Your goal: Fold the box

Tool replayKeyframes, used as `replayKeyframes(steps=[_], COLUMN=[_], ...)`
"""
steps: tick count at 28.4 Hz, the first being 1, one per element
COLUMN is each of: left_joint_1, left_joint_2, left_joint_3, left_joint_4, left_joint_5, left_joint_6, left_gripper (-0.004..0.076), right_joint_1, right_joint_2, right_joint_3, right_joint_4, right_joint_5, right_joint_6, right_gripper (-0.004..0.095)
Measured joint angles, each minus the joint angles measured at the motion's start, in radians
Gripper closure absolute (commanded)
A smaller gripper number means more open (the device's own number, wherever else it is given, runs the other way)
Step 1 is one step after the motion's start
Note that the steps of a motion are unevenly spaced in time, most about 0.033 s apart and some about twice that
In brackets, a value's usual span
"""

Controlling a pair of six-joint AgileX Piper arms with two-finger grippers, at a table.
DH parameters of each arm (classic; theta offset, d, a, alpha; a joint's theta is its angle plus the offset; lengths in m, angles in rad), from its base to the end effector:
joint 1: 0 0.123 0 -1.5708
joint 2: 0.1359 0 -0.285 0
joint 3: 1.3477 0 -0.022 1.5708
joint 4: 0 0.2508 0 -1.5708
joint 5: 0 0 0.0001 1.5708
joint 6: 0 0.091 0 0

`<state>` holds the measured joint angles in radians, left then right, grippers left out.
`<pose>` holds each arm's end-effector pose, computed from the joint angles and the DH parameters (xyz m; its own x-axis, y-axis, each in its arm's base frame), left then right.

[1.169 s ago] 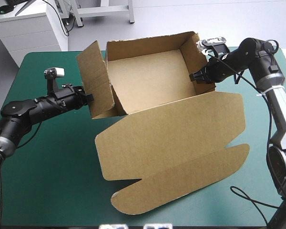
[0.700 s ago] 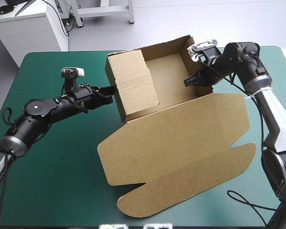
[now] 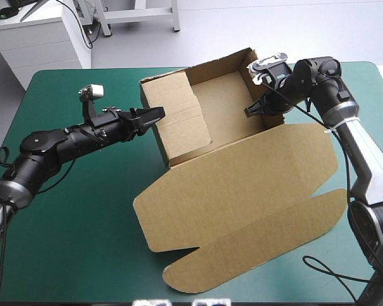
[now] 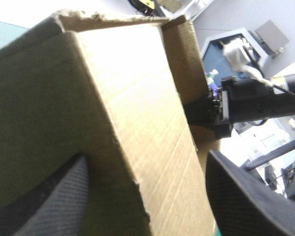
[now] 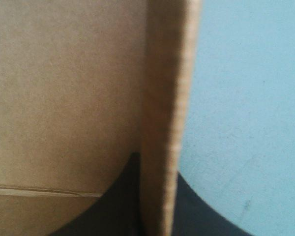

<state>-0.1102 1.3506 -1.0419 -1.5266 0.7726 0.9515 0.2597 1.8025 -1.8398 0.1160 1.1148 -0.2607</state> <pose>0.2797 -0.0949 0.3563 -0.6162 -0.3134 -0.7225 0.4970 0.5569 -0.6655 0.3825 0.1114 0.3663 -0.7245 -0.4065 -0.5567 -0.4716 0.8813 -0.0296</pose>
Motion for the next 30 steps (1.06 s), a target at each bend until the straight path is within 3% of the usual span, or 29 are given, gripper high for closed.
replayKeyframes(steps=[3,14,20,25,30], left_joint_1=[0.022,0.022,0.008,-0.139,-0.296], left_joint_2=[-0.001,-0.001,-0.001,-0.001,-0.001], left_joint_3=[0.0,0.0,-0.005,-0.07,-0.162], left_joint_4=[-0.015,-0.008,0.051,0.341,0.825], left_joint_5=[0.056,0.057,0.03,-0.13,-0.232], left_joint_6=[0.0,-0.008,-0.158,-0.423,-0.897], left_gripper=[0.0237,0.029,0.0296,0.0296,0.0302], right_joint_1=[0.001,0.001,0.001,0.001,0.001], right_joint_2=[0.0,0.0,0.0,0.0,-0.001], right_joint_3=[0.0,0.0,0.0,0.0,0.0], right_joint_4=[0.001,-0.002,-0.007,-0.033,-0.044], right_joint_5=[0.0,0.0,0.003,0.004,0.005], right_joint_6=[0.004,0.021,0.029,0.029,0.029], right_gripper=[0.092,0.092,0.092,0.092,0.092])
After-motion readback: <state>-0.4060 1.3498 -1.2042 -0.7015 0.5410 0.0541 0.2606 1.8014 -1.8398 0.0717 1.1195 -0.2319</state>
